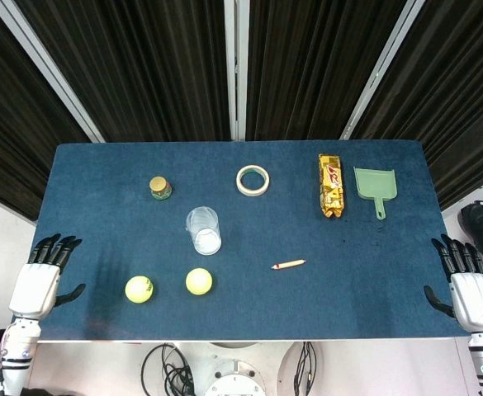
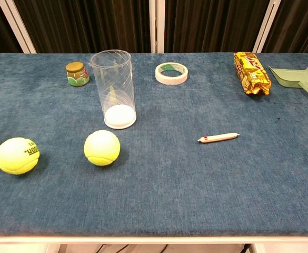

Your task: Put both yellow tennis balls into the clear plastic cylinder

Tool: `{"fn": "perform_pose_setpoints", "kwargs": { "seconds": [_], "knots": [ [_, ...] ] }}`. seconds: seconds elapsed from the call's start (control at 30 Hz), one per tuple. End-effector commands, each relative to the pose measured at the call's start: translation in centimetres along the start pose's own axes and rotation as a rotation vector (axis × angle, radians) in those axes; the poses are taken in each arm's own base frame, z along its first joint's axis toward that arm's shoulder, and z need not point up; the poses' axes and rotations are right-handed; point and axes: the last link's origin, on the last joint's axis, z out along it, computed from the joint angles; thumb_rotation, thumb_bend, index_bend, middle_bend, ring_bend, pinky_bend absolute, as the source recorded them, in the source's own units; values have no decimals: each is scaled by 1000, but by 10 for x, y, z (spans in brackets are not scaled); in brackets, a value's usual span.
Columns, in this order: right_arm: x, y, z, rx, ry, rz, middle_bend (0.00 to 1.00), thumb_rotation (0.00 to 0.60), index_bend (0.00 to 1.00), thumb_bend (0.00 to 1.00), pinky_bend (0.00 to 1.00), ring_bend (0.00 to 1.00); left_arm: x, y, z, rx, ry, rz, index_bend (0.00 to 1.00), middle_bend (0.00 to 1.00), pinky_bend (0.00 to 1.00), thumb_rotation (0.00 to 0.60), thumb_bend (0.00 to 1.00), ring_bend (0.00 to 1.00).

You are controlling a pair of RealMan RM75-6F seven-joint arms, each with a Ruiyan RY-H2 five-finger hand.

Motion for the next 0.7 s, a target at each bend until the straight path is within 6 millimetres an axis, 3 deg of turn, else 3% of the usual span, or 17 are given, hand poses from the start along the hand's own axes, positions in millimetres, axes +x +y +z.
{"fn": "perform_pose_setpoints", "kwargs": {
  "seconds": [0.03, 0.37, 0.7],
  "knots": [
    [0, 0, 0, -1, 0, 0, 0, 600, 0, 270, 0, 0, 0, 0, 0, 1, 0, -1, 154, 121, 118, 600, 159, 52],
    [1, 0, 1, 5, 6, 4, 0, 600, 0, 270, 0, 0, 1, 4, -3, -17, -2, -37, 153, 121, 118, 600, 97, 52],
    [1, -1, 3, 2, 8, 6, 0, 600, 0, 269, 0, 0, -3, 16, -1, -72, -57, -60, 149, 121, 119, 600, 95, 52]
  ]
}}
